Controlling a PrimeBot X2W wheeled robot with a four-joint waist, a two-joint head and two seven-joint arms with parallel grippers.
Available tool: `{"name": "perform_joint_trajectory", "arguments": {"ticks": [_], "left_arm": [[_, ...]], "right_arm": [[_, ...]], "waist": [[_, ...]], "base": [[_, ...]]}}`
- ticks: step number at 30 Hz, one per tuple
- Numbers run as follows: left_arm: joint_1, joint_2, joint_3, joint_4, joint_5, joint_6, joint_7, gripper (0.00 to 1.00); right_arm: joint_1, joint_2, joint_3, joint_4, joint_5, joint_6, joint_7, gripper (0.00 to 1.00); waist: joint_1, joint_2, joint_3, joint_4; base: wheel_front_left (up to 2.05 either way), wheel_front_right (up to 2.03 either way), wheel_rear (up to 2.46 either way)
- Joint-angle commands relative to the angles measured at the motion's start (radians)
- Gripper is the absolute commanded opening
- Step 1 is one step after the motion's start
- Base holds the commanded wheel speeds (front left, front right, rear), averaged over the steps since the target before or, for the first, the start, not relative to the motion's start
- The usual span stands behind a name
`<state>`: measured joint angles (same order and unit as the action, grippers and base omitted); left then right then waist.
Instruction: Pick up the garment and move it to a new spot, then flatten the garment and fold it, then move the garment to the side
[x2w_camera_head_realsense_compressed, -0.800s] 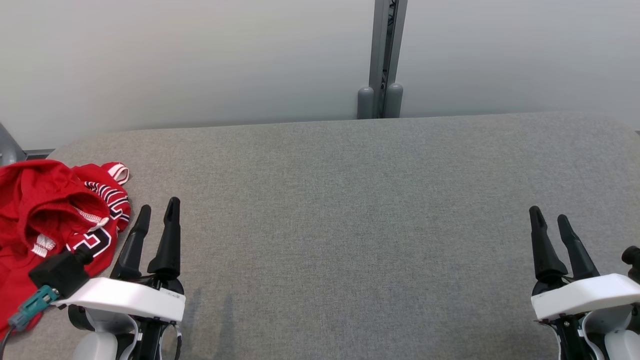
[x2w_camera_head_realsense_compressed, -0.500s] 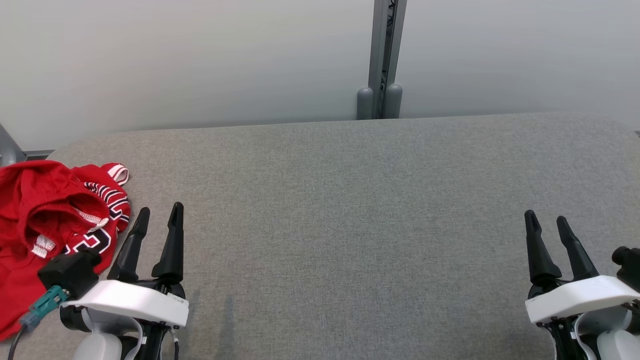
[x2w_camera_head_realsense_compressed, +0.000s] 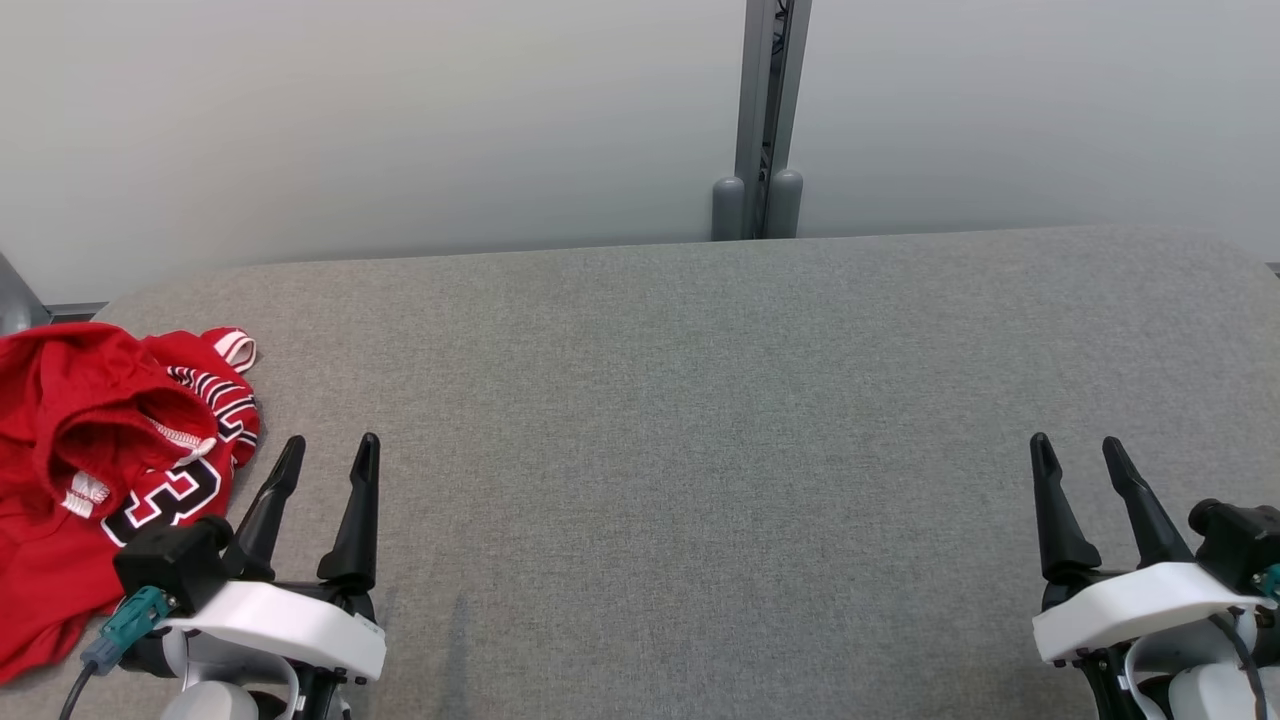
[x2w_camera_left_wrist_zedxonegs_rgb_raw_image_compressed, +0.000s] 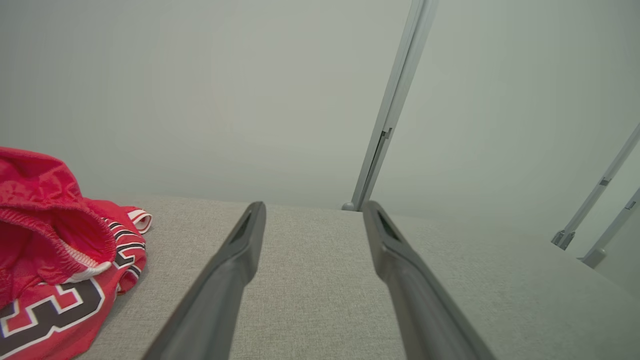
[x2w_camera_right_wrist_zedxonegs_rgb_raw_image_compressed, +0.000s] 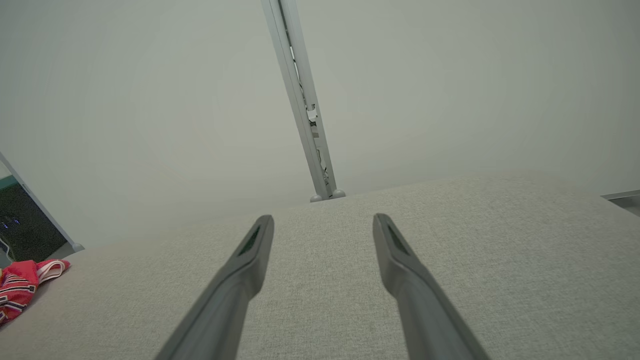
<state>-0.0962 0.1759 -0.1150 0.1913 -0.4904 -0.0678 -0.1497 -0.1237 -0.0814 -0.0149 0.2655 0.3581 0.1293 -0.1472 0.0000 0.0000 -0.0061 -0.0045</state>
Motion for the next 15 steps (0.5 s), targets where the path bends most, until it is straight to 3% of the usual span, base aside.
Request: {"name": "perform_joint_trajectory", "arguments": {"ticks": [1, 15], "left_arm": [[-0.007, 0.01, 0.0, -0.003, 0.026, 0.007, -0.01, 1.0], [-0.006, 0.005, 0.004, 0.07, 0.13, 0.007, -0.043, 1.0]], "right_arm": [[-0.018, -0.005, 0.002, -0.004, -0.033, 0.002, -0.013, 1.0], [-0.017, -0.002, 0.006, 0.03, -0.171, 0.002, -0.046, 1.0]], "waist": [[0.0, 0.0, 0.0, -0.001], [0.0, 0.0, -0.002, -0.003]], "base": [[0.0, 0.0, 0.0], [0.0, 0.0, 0.0]]}}
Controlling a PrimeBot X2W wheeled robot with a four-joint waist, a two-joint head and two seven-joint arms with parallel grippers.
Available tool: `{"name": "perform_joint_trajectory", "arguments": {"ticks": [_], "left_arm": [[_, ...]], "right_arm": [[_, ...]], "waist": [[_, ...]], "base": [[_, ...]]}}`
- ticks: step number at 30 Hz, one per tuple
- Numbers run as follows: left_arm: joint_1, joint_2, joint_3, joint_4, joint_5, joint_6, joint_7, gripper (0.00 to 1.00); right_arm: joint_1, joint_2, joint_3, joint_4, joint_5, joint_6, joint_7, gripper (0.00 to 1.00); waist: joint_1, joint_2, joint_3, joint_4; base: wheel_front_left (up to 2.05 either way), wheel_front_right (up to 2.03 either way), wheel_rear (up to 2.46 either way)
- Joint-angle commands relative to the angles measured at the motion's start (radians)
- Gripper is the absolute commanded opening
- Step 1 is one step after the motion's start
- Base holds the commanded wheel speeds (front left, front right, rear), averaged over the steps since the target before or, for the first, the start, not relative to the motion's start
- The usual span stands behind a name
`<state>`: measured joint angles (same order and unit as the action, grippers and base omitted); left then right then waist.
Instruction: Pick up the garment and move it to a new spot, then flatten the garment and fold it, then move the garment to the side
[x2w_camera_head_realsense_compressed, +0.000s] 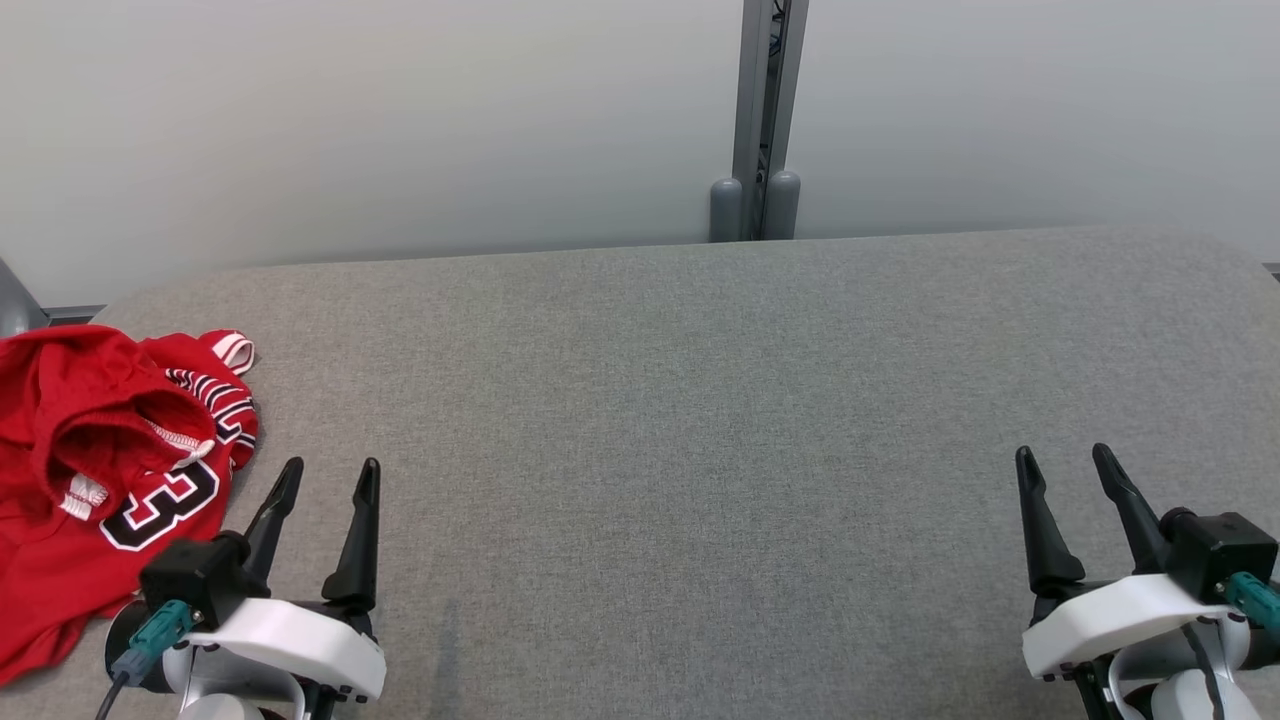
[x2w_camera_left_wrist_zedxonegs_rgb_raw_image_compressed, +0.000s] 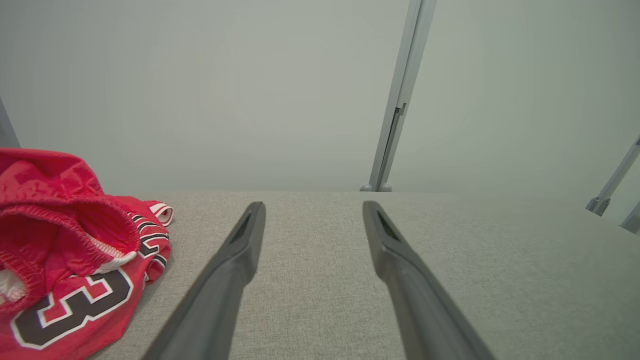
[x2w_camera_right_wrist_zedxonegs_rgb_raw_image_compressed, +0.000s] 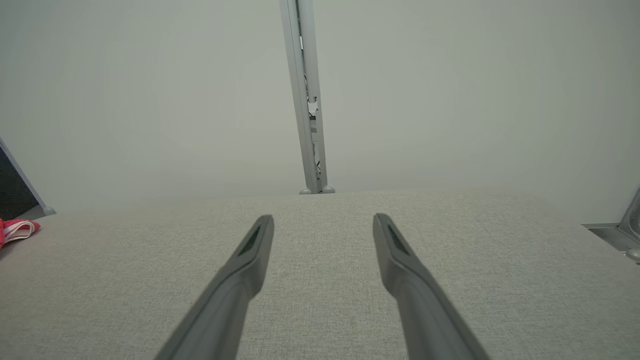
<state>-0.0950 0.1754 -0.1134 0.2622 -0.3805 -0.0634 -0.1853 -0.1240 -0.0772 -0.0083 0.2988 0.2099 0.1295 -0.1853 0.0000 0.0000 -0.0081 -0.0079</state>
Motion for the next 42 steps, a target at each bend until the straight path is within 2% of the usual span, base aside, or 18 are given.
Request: {"name": "perform_joint_trajectory", "arguments": {"ticks": [1, 37, 42], "left_arm": [[-0.008, 0.005, 0.003, 0.004, 0.027, 0.003, -0.01, 1.0], [-0.026, -0.043, 0.079, 0.115, 0.231, -0.039, -0.081, 1.0], [-0.027, -0.048, 0.091, 0.124, 0.226, -0.046, -0.079, 1.0]], "right_arm": [[-0.017, -0.006, 0.0, 0.0, -0.031, 0.002, -0.011, 1.0], [-0.025, 0.015, -0.017, 0.05, -0.15, 0.002, -0.082, 1.0], [-0.022, 0.017, -0.017, 0.05, -0.139, 0.002, -0.083, 1.0]], "waist": [[0.0, 0.0, -0.001, 0.0], [0.0, 0.0, -0.006, -0.004], [0.0, 0.0, -0.006, -0.004]], "base": [[0.0, 0.0, 0.0], [0.0, 0.0, 0.0], [0.0, 0.0, 0.0]]}}
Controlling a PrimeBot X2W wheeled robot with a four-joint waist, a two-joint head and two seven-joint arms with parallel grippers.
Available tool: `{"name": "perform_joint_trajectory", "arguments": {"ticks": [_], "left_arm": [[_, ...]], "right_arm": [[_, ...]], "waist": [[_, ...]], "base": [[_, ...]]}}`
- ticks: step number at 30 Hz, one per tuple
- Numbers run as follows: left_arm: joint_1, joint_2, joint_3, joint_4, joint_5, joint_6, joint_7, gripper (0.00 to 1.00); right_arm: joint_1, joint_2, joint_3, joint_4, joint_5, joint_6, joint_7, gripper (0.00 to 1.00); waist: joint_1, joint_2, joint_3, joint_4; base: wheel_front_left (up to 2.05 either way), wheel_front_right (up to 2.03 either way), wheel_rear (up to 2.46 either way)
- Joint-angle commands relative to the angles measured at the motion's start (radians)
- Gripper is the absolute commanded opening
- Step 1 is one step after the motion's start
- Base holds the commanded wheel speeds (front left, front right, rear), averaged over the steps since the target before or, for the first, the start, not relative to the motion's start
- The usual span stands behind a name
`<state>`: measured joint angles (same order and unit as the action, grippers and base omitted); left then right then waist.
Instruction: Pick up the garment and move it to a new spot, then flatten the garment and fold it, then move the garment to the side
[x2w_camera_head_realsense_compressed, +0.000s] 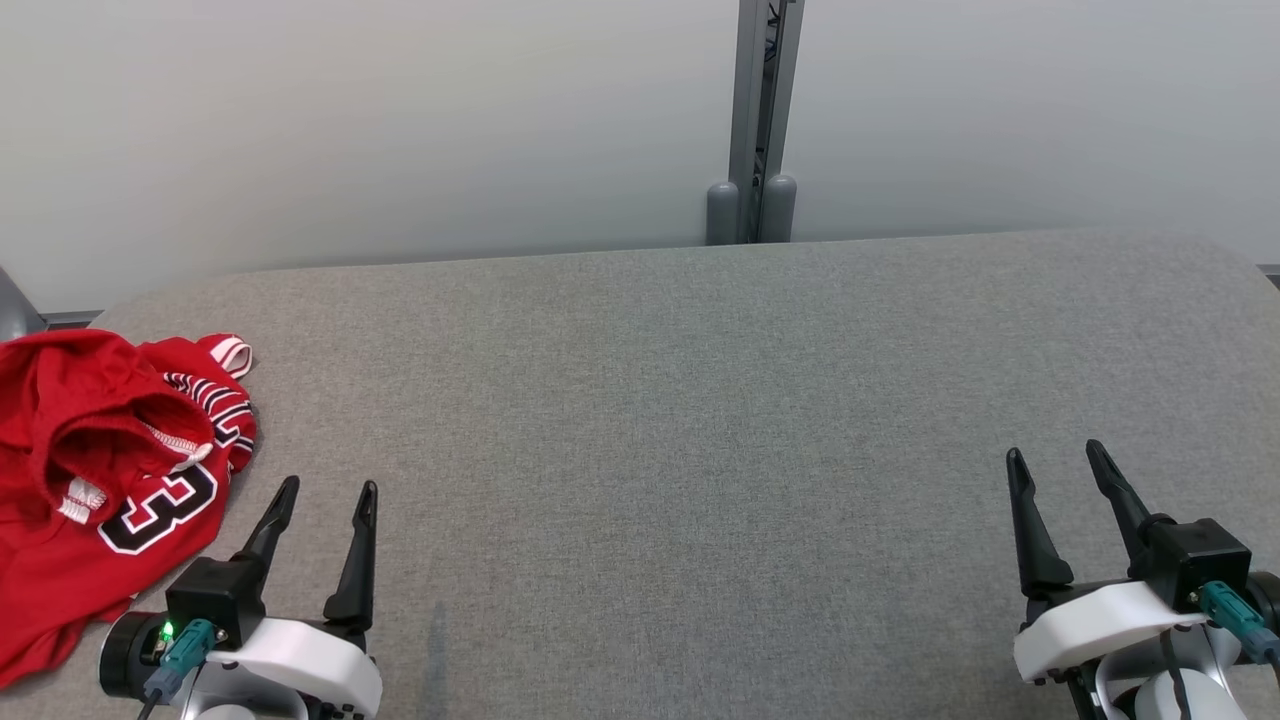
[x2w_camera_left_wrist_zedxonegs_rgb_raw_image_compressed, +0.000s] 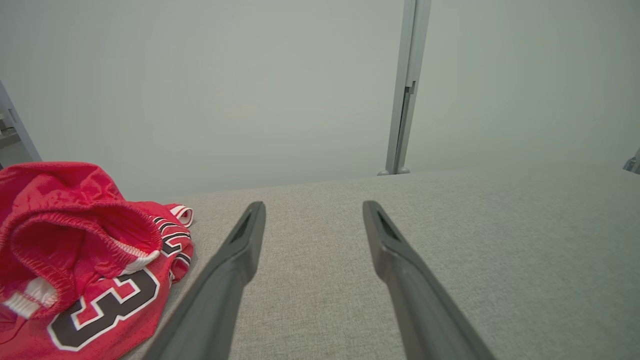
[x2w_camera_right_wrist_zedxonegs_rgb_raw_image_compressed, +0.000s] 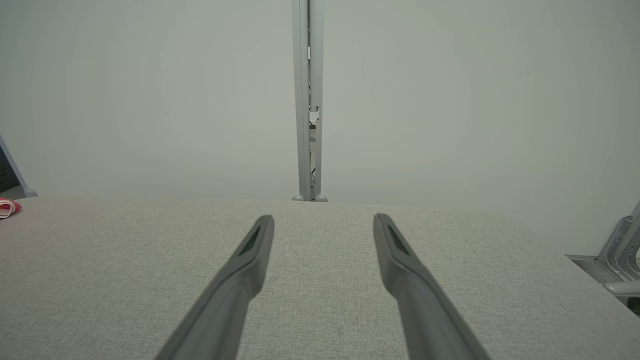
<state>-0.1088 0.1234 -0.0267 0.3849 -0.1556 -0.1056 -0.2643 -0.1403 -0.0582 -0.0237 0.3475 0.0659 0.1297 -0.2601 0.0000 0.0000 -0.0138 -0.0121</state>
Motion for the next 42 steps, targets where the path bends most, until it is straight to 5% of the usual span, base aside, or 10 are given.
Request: {"name": "perform_joint_trajectory", "arguments": {"ticks": [1, 16, 42], "left_arm": [[-0.013, 0.003, 0.006, 0.002, 0.001, -0.005, 0.0, 1.0], [-0.031, -0.007, 0.029, 0.004, -0.004, -0.016, 0.0, 1.0], [-0.007, 0.009, 0.105, 0.029, -0.018, -0.021, 0.0, 1.0]], "right_arm": [[-0.005, -0.002, -0.002, 0.001, 0.006, 0.002, -0.008, 1.0], [0.005, -0.002, -0.013, -0.012, 0.006, 0.002, -0.008, 1.0], [0.017, 0.005, 0.083, -0.054, 0.064, 0.001, -0.007, 1.0]], "waist": [[0.0, 0.0, 0.0, 0.0], [0.0, 0.0, 0.004, 0.049], [0.0, 0.0, -0.036, 0.408]], "base": [[0.0, 0.0, 0.0], [0.0, 0.0, 0.0], [0.0, 0.0, 0.0]]}}
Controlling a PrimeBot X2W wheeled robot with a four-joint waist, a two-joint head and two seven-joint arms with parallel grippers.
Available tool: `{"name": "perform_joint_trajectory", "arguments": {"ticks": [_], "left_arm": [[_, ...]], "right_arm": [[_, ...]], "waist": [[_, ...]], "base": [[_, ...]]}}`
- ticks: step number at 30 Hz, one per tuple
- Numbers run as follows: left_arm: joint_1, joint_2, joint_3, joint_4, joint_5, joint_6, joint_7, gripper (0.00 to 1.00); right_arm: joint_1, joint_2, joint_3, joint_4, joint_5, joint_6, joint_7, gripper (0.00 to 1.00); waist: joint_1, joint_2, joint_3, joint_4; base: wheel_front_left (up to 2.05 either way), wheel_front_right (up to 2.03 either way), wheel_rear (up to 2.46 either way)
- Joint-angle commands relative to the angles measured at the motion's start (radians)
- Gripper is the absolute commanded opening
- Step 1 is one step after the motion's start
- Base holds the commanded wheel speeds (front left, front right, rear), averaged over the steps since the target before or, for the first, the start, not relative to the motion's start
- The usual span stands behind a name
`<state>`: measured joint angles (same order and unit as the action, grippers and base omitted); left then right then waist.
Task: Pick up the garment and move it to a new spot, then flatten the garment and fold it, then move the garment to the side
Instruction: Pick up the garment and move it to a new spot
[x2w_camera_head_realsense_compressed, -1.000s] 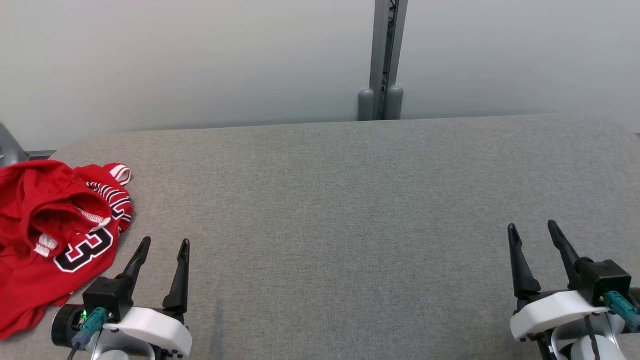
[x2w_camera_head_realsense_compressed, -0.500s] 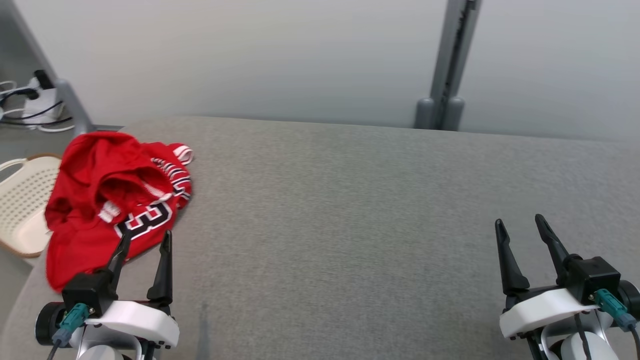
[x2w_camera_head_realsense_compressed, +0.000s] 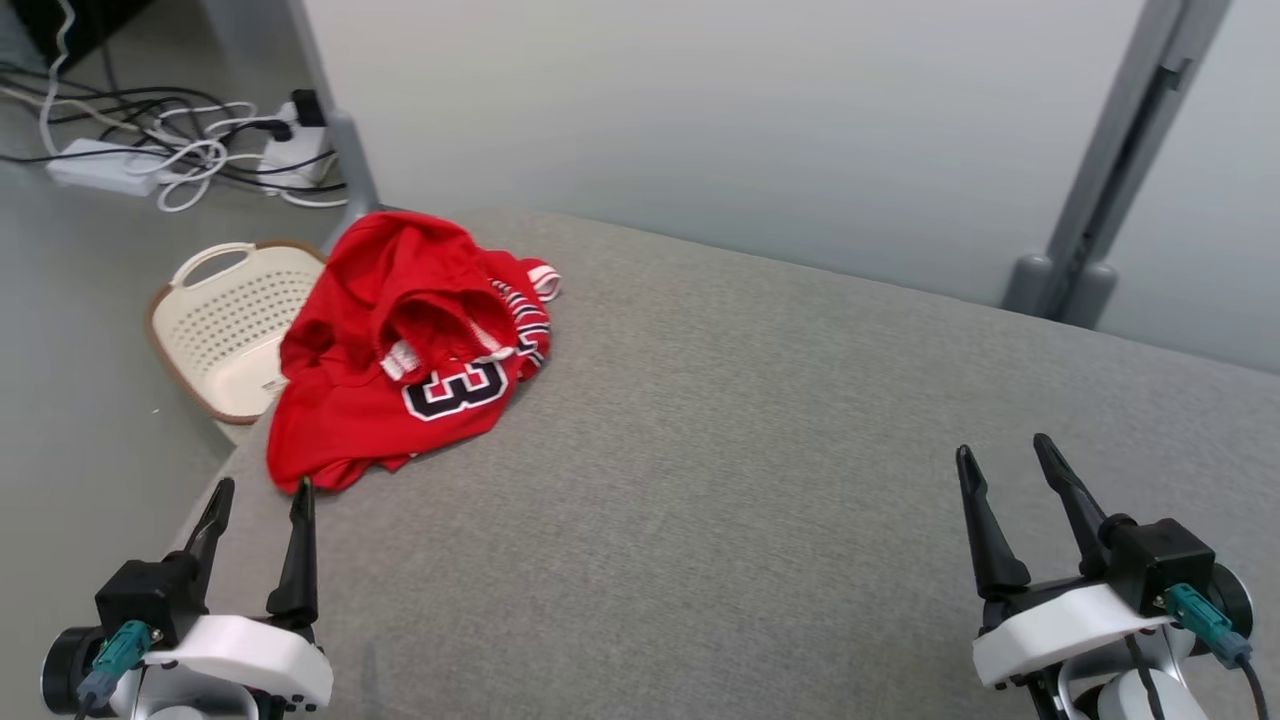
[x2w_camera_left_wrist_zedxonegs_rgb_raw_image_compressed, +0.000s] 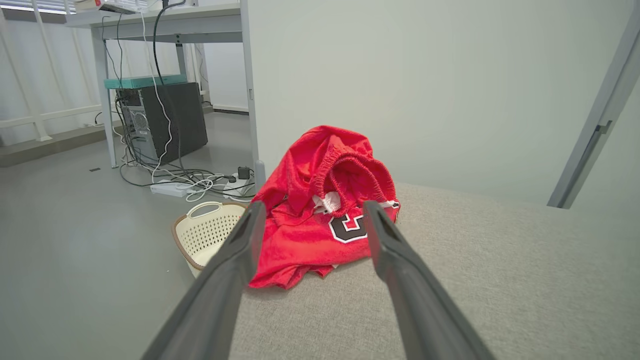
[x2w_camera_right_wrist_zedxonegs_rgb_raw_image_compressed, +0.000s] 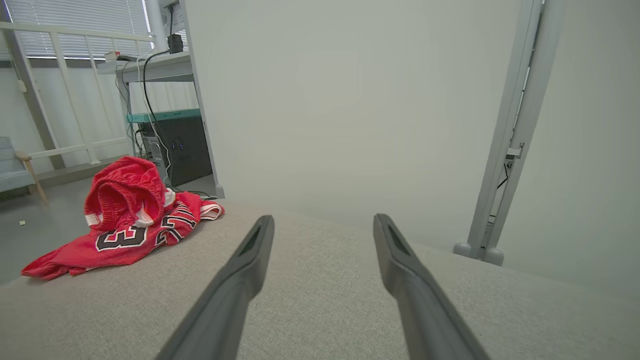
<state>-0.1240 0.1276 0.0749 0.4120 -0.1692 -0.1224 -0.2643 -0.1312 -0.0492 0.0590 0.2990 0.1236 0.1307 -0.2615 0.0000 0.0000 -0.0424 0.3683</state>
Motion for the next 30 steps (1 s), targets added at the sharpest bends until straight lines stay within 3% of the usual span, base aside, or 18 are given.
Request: {"name": "perform_joint_trajectory", "arguments": {"ticks": [1, 11, 30], "left_arm": [[0.009, 0.006, 0.005, 0.003, -0.004, -0.005, 0.0, 1.0], [0.006, 0.004, 0.008, 0.014, -0.005, -0.007, 0.0, 1.0], [-0.031, 0.004, 0.005, 0.038, -0.015, -0.008, 0.0, 1.0]], "right_arm": [[0.009, -0.004, 0.002, -0.004, 0.009, 0.0, -0.005, 1.0], [0.007, -0.004, 0.012, 0.006, 0.026, 0.0, -0.005, 1.0], [-0.005, -0.004, 0.018, 0.008, 0.028, 0.0, -0.005, 1.0]], "waist": [[0.0, 0.0, -0.01, 0.036], [0.0, 0.0, -0.018, 0.07], [0.0, 0.0, 0.002, 0.051]], "base": [[0.0, 0.0, 0.0], [0.0, 0.0, 0.0], [0.0, 0.0, 0.0]]}}
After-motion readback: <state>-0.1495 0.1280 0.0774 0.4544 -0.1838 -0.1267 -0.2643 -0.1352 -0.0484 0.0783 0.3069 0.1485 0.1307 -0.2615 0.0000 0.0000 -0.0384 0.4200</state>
